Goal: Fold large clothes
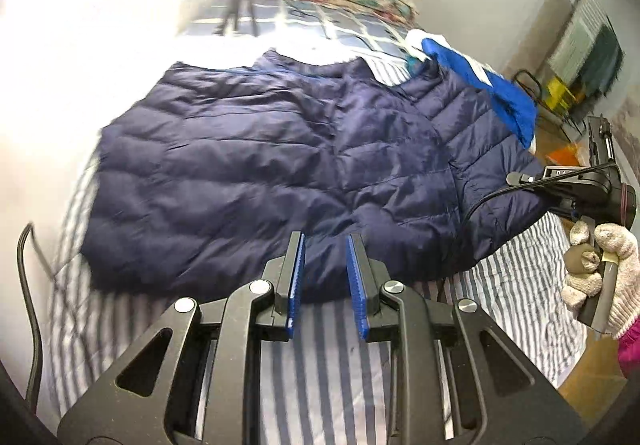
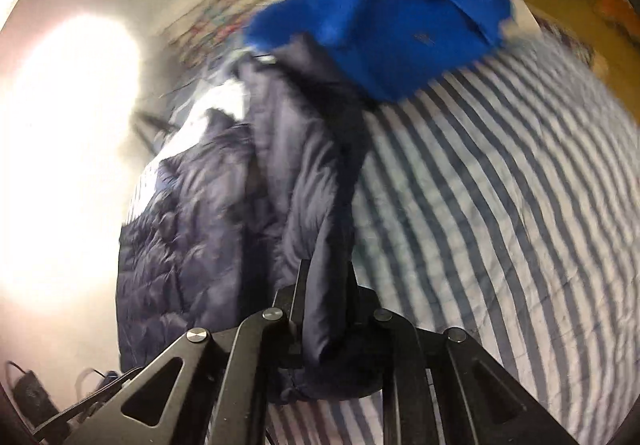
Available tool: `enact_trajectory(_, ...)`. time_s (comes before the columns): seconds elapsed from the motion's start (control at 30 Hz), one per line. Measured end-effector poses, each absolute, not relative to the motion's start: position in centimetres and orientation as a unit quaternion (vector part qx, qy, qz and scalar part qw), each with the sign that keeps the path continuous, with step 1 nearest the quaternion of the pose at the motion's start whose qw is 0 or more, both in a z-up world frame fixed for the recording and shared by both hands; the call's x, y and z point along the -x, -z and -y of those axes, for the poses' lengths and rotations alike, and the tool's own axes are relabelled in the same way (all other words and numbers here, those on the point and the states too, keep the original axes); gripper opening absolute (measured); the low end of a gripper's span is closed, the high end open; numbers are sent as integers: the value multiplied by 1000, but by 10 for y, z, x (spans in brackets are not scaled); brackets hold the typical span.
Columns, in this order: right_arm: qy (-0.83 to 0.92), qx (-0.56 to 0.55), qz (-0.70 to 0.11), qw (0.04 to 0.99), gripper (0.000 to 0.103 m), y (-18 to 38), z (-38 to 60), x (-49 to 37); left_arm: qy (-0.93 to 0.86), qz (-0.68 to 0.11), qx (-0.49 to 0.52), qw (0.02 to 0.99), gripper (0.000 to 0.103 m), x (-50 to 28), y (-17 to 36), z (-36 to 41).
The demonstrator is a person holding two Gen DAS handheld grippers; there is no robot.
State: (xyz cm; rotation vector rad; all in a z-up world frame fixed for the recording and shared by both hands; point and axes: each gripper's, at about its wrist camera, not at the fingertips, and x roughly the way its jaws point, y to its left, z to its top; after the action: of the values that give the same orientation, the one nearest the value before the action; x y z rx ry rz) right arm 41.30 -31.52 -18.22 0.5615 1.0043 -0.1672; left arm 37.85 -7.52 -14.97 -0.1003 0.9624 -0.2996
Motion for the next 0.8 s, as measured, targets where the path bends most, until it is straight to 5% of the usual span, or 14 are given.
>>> enact_trajectory(0.37, -60, -101, -458, 881, 9, 101, 152, -458, 49, -458, 136, 877, 23, -311, 113, -11)
enact_trajectory(0.8, -234, -37, -485, 842, 9, 164, -67, -520, -7, -472, 196, 859, 23, -260, 113, -97)
